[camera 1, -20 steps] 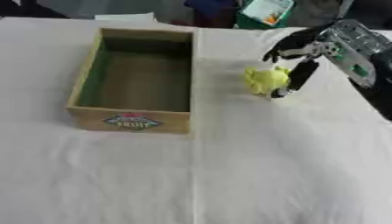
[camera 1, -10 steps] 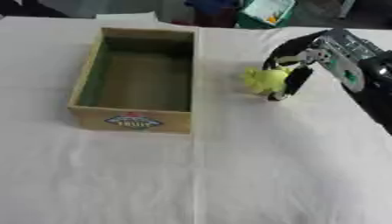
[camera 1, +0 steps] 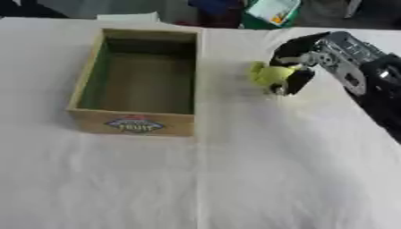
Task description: Pick up objects on the table and place them in the box.
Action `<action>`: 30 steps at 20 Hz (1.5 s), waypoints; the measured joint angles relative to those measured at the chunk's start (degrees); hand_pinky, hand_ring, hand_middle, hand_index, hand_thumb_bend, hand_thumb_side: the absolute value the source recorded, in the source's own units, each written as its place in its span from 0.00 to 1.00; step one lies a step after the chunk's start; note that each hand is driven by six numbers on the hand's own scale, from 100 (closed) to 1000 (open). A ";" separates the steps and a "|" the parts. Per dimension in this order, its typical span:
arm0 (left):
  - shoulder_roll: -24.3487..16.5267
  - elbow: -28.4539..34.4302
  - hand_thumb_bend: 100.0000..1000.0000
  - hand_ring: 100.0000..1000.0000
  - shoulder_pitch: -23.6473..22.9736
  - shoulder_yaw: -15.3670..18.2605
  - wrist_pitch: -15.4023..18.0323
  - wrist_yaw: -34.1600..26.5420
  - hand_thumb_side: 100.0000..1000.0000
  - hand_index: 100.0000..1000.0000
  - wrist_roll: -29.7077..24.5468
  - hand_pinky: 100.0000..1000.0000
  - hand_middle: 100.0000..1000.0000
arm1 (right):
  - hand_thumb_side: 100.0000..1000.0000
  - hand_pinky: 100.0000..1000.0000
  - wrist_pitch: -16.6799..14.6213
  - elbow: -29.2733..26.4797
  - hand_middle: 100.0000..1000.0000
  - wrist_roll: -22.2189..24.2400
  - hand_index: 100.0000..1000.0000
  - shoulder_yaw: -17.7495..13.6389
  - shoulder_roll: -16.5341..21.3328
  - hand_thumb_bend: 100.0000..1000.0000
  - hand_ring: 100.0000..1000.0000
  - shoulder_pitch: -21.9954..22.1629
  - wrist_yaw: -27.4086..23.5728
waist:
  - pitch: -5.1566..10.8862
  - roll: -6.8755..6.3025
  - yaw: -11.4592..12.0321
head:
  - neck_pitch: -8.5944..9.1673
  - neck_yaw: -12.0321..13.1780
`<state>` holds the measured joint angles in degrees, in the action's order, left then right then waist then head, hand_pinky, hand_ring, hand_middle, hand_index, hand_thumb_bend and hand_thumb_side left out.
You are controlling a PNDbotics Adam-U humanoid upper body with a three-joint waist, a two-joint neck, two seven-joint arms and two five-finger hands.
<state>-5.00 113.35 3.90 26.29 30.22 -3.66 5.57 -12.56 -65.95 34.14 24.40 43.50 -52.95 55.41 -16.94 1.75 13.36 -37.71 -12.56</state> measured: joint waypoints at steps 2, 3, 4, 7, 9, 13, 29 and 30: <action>0.00 0.00 0.00 0.50 0.00 0.00 0.00 0.00 0.59 0.73 0.00 0.45 0.50 | 0.39 0.71 0.34 -1.32 0.43 -1.95 0.53 0.08 0.26 0.00 0.61 0.09 -0.33 | 0.00 0.00 -0.03 | 0.00 0.00; 0.00 0.00 0.00 0.50 0.00 0.00 0.00 0.00 0.59 0.73 0.00 0.45 0.50 | 0.39 0.71 0.60 -2.25 0.43 -2.69 0.53 0.12 0.49 0.00 0.61 0.18 -0.67 | 0.00 0.00 -0.04 | 0.00 0.00; 0.00 0.00 0.00 0.50 0.00 0.00 0.00 0.00 0.59 0.73 0.00 0.45 0.50 | 0.40 0.71 0.91 -3.24 0.44 -3.29 0.53 0.13 0.81 0.00 0.61 0.40 -1.09 | 0.00 0.00 -0.05 | 0.00 0.00; 0.00 0.00 0.00 0.50 0.00 0.01 0.00 0.00 0.58 0.73 0.00 0.45 0.50 | 0.37 0.72 2.35 -7.13 0.44 -4.48 0.54 -0.36 1.89 0.00 0.60 0.59 -2.65 | 0.00 0.00 -0.17 | 0.00 0.01; 0.00 0.00 0.00 0.50 0.00 0.01 0.00 0.00 0.58 0.73 0.00 0.45 0.50 | 0.57 0.72 3.76 -10.13 0.45 -5.00 0.54 -1.12 2.33 0.00 0.60 0.40 -3.78 | 0.00 0.00 -0.30 | 0.00 0.01; 0.00 0.00 0.00 0.50 -0.01 0.01 -0.01 0.00 0.58 0.73 0.00 0.45 0.50 | 0.35 0.73 6.75 -15.45 0.45 -5.50 0.55 -2.40 2.28 0.00 0.60 -2.37 -5.09 | 0.09 0.00 -0.39 | 0.00 -0.17; -0.09 0.00 0.00 0.51 -0.39 -0.47 0.11 -1.14 0.58 0.73 -0.78 0.45 0.51 | 0.39 0.74 10.02 -11.32 0.44 -3.44 0.54 -2.44 -19.20 0.00 0.58 -15.37 0.09 | 1.40 -0.31 0.22 | -0.06 -2.20; -0.09 0.00 0.00 0.51 -0.39 -0.61 0.08 -1.30 0.59 0.73 -0.87 0.45 0.51 | 0.39 0.74 9.77 -10.32 0.44 -3.68 0.55 -2.25 -20.61 0.00 0.58 -15.75 1.01 | 1.45 -0.31 0.37 | -0.06 -2.39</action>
<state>-5.09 113.35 3.51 25.68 30.31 -4.96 4.70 -2.80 -76.26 30.46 22.16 22.89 -68.70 56.41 -15.49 1.44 13.73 -37.78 -14.95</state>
